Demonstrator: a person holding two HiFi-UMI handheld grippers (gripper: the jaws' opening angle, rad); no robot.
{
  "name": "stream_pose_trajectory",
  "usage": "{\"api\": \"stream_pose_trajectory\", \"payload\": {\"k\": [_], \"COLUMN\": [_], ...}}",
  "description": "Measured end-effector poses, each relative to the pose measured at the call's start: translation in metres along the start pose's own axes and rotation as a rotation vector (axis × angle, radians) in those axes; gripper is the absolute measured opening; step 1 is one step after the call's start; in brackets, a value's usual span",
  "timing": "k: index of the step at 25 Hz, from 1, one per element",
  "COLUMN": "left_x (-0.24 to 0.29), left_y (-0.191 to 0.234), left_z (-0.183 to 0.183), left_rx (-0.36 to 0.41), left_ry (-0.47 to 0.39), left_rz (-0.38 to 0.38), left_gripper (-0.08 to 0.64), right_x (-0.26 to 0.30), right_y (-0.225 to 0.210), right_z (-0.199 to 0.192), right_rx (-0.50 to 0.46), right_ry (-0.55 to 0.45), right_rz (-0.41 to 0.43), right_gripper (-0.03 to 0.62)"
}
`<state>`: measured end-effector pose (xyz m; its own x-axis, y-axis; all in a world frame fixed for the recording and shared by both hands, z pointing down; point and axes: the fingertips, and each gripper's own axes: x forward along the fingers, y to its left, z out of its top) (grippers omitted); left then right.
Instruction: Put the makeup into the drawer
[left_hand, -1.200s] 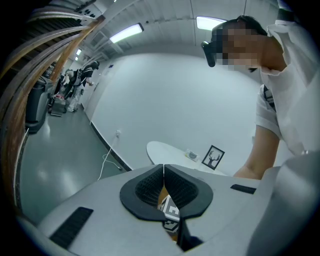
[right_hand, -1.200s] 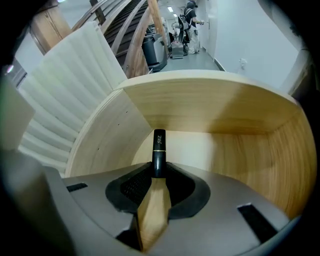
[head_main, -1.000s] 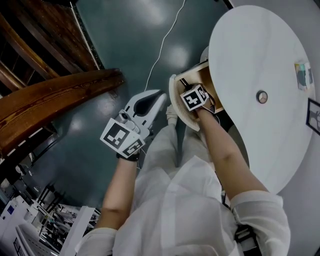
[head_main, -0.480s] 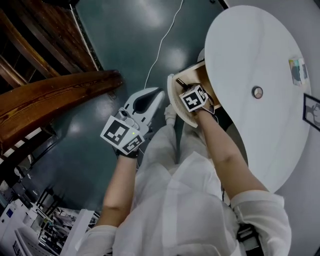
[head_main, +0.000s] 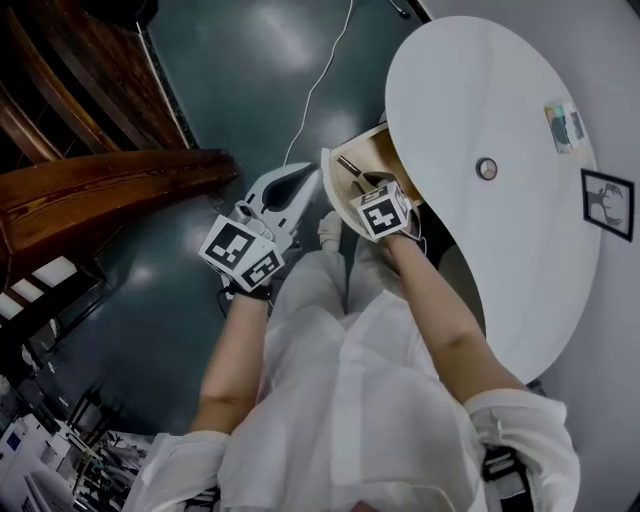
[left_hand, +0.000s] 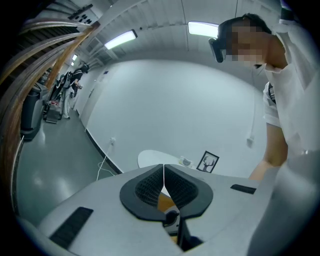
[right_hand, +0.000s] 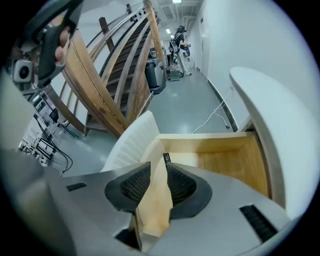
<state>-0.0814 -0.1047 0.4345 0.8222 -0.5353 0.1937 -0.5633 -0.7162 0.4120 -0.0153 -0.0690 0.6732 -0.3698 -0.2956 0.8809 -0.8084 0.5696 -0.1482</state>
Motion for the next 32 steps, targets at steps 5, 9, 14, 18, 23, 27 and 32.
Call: {"api": "stream_pose_trajectory", "payload": {"k": [5, 9, 14, 18, 23, 27, 32], "left_x": [0.003, 0.012, 0.039, 0.066, 0.099, 0.119, 0.139], "left_y": [-0.015, -0.033, -0.059, -0.082, -0.105, -0.118, -0.122], "left_z": [0.011, 0.018, 0.023, 0.024, 0.025, 0.022, 0.021], "left_rx": [0.012, 0.03, 0.051, 0.067, 0.075, 0.074, 0.063], "left_ry": [-0.011, -0.004, 0.013, 0.026, 0.04, 0.054, 0.06], "left_rz": [-0.038, -0.087, -0.161, -0.222, -0.278, -0.306, -0.308], "left_gripper": [0.018, 0.018, 0.018, 0.018, 0.018, 0.018, 0.018], "right_x": [-0.056, -0.105, -0.158, -0.185, -0.211, -0.222, -0.225], "right_y": [0.003, -0.002, -0.03, -0.068, -0.119, -0.154, -0.186], "right_z": [0.012, 0.023, 0.019, -0.003, -0.032, -0.047, -0.058], "right_rx": [0.06, 0.105, 0.178, 0.241, 0.301, 0.32, 0.329], "right_ry": [-0.085, -0.16, -0.232, -0.245, -0.235, -0.221, -0.189], "right_rz": [-0.01, -0.022, -0.071, -0.141, -0.231, -0.283, -0.313], "right_gripper": [0.095, 0.099, 0.11, 0.12, 0.149, 0.166, 0.198]}}
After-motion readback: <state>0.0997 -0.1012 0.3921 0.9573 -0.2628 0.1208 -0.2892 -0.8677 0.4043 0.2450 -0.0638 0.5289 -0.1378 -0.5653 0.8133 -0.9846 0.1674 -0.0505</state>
